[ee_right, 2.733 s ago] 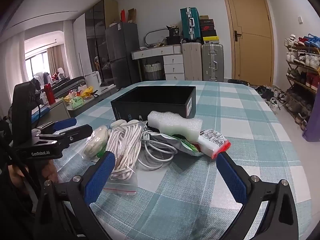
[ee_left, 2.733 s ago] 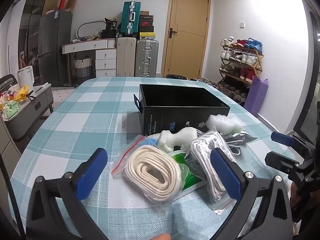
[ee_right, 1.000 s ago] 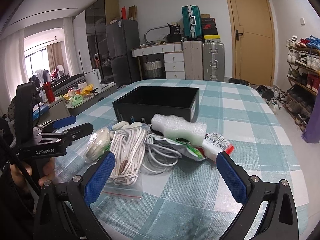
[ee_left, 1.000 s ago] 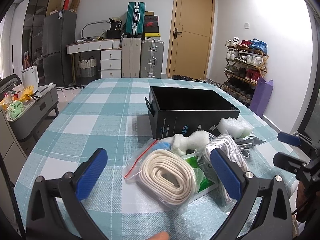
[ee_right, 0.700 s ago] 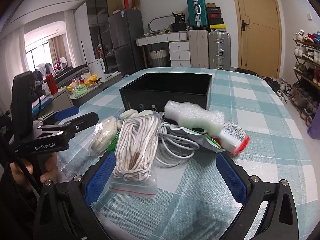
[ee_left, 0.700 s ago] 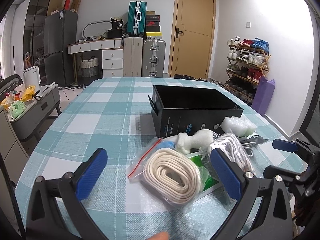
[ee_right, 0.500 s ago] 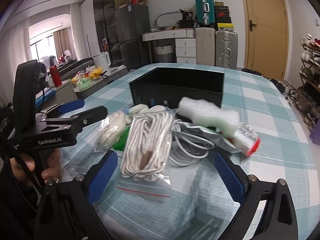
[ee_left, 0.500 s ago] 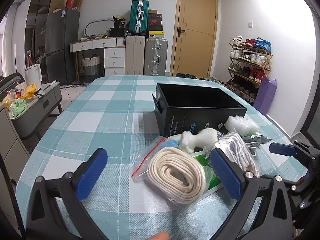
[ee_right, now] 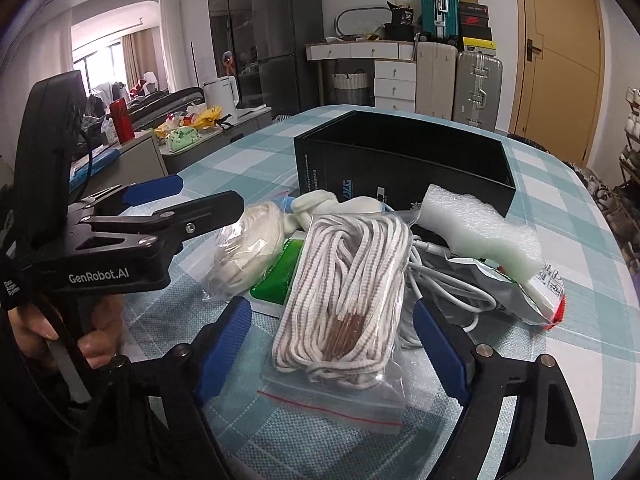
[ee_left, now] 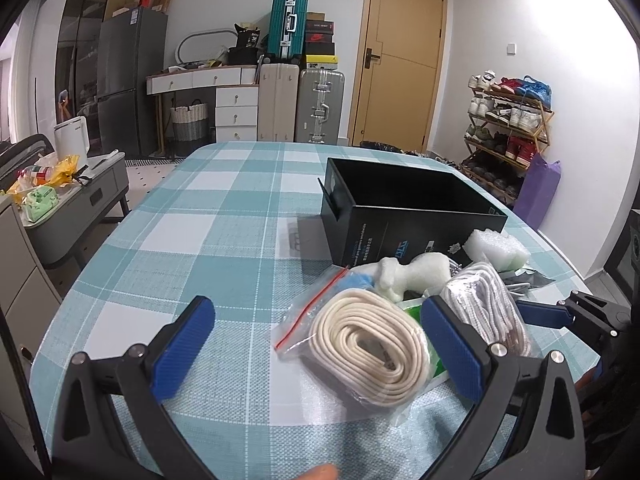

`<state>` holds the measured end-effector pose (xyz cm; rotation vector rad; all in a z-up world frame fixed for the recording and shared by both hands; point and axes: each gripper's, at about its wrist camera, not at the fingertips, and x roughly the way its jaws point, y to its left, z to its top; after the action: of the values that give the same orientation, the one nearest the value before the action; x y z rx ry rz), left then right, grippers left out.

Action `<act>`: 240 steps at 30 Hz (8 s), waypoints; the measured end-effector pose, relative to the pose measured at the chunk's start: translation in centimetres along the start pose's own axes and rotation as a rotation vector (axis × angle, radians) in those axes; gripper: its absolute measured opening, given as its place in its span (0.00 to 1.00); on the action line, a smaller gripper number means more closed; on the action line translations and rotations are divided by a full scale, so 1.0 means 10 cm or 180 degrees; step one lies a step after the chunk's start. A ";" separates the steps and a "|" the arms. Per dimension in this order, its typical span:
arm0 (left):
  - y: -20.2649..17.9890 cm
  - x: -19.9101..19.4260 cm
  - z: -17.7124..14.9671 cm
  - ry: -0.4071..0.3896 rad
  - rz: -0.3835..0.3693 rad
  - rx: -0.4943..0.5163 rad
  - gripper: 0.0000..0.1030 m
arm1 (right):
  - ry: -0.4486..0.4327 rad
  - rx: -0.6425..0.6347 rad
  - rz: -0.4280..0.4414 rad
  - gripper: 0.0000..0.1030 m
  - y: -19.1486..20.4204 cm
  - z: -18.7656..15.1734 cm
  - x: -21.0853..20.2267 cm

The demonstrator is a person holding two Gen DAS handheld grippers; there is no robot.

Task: Organize soft objects
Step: 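Close the right tool on the zip bag of white rope, then close the left tool on the zip bag of cream coiled strap, then lift and carry both bags over the open black box, then lower the cream strap bag into the box and open the left tool, then lower the white rope bag into the box and open the right tool, then withdraw both tools from the box toward the remaining items, then close the right tool on the red-edged white packet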

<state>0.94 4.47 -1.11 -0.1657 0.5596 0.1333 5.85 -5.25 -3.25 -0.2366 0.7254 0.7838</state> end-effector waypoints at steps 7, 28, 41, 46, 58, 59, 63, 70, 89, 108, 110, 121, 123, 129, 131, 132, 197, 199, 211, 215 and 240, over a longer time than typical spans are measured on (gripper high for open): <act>0.01 0.04 -0.01 0.0064 0.0015 -0.0015 1.00 | 0.0098 -0.0056 -0.0076 0.65 0.02 0.03 0.12; -0.10 0.25 0.01 0.0498 -0.0112 -0.0104 1.00 | -0.0502 0.0028 0.0014 0.43 -0.21 -0.05 -0.52; -0.08 0.48 -0.02 0.0858 -0.0105 -0.0279 0.97 | -0.0571 0.0061 -0.0096 0.43 -0.29 -0.05 -0.61; -0.14 0.42 -0.04 0.0834 -0.0180 -0.0109 0.70 | -0.0574 0.0082 -0.0118 0.43 -0.28 -0.04 -0.61; -0.12 0.23 0.02 0.0691 -0.0356 -0.0067 0.36 | -0.0696 0.0113 -0.0191 0.43 -0.30 0.02 -0.71; -0.12 0.22 0.03 0.0670 -0.0363 -0.0067 0.36 | -0.0722 0.0124 -0.0204 0.43 -0.31 0.04 -0.74; -0.11 0.11 0.13 0.0563 -0.0391 -0.0086 0.36 | -0.0791 0.0172 -0.0240 0.43 -0.34 0.08 -0.86; -0.16 -0.06 0.41 0.0361 -0.0438 -0.0013 0.36 | -0.0949 0.0276 -0.0234 0.43 -0.46 0.23 -1.06; -0.36 0.03 1.12 0.0023 -0.0527 0.0231 0.36 | -0.1019 0.0261 -0.0198 0.43 -0.75 0.84 -1.16; -0.47 0.78 1.16 0.0329 -0.0479 0.0348 0.36 | -0.0545 0.0331 -0.0084 0.43 -1.04 1.20 -0.28; -0.48 0.83 1.15 0.0378 -0.0485 0.0344 0.36 | -0.0462 0.0318 -0.0064 0.43 -1.06 1.22 -0.18; -0.52 1.03 1.12 0.0564 -0.0503 0.0376 0.37 | -0.0036 0.0228 -0.0039 0.43 -1.10 1.29 0.25; -0.54 1.05 1.12 0.0592 -0.0490 0.0415 0.37 | 0.0071 0.0241 0.0003 0.43 -1.12 1.29 0.33; -0.54 1.13 1.11 0.0657 -0.0479 0.0433 0.38 | 0.0232 0.0246 0.0002 0.43 -1.15 1.32 0.48; -0.54 1.16 1.10 0.0698 -0.0488 0.0424 0.39 | 0.0259 0.0243 0.0002 0.43 -1.15 1.32 0.52; -0.55 1.17 1.09 0.0721 -0.0498 0.0442 0.39 | 0.0282 0.0241 0.0022 0.43 -1.15 1.32 0.54; -0.31 0.50 0.43 0.0553 -0.0250 0.0257 1.00 | 0.0021 0.0532 -0.0374 0.99 -1.53 0.38 -0.48; -0.29 0.52 0.39 0.0591 -0.0241 0.0243 1.00 | 0.0058 0.0567 -0.0393 0.99 -1.58 0.36 -0.46; -0.26 0.58 0.26 0.0720 -0.0244 0.0201 1.00 | 0.0347 0.0594 -0.0499 0.99 -1.76 0.18 -0.29; -0.26 0.59 0.25 0.0757 -0.0249 0.0204 1.00 | 0.0478 0.0619 -0.0505 0.99 -1.79 0.13 -0.16; -0.33 0.59 0.23 0.0785 -0.0211 0.0279 1.00 | 0.0583 0.0480 -0.0458 0.86 -1.72 0.17 0.21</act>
<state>7.63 2.20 -1.95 -0.1156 0.8034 0.0233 19.99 -15.34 -4.55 -0.2232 0.9259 0.5721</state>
